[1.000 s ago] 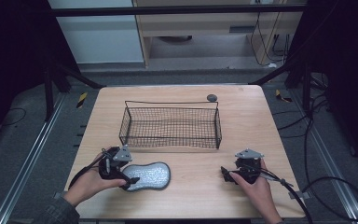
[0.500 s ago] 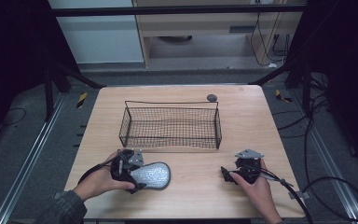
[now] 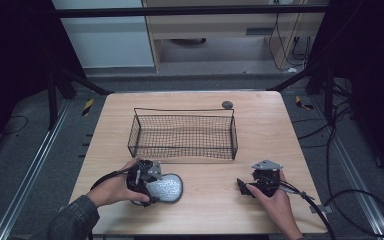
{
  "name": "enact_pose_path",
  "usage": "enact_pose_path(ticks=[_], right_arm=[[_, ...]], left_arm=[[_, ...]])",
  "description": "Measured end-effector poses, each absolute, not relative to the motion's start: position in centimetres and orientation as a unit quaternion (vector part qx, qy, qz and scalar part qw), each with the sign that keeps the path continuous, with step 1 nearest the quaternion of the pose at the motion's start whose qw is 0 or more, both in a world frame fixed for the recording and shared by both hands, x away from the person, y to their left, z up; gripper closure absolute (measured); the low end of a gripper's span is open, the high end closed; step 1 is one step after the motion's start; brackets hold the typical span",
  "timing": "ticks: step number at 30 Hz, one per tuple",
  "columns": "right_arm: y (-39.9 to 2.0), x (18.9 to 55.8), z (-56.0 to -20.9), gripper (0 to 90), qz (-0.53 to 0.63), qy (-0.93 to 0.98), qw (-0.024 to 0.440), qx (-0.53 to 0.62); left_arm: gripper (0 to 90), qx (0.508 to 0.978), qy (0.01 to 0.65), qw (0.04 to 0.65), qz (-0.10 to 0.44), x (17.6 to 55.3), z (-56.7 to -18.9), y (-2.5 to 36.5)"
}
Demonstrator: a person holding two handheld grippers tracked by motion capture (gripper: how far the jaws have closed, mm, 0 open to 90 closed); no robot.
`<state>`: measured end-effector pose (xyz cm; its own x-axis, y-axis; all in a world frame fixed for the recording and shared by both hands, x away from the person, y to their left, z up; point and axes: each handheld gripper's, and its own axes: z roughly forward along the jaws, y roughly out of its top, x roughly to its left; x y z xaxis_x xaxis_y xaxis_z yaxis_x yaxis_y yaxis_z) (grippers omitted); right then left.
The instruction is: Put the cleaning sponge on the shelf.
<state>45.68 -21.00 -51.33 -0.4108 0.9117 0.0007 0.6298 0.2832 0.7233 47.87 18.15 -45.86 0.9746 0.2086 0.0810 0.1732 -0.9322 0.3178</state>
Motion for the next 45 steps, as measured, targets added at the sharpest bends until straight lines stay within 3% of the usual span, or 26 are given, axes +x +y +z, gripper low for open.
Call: enact_pose_path(ticks=[45], right_arm=[[-21.0, 45.6, -51.3, 0.6, 0.329, 0.774, 0.215, 0.497]], left_arm=[[0.7, 0.987, 0.088, 0.135, 0.024, 49.3, -47.6, 17.2]])
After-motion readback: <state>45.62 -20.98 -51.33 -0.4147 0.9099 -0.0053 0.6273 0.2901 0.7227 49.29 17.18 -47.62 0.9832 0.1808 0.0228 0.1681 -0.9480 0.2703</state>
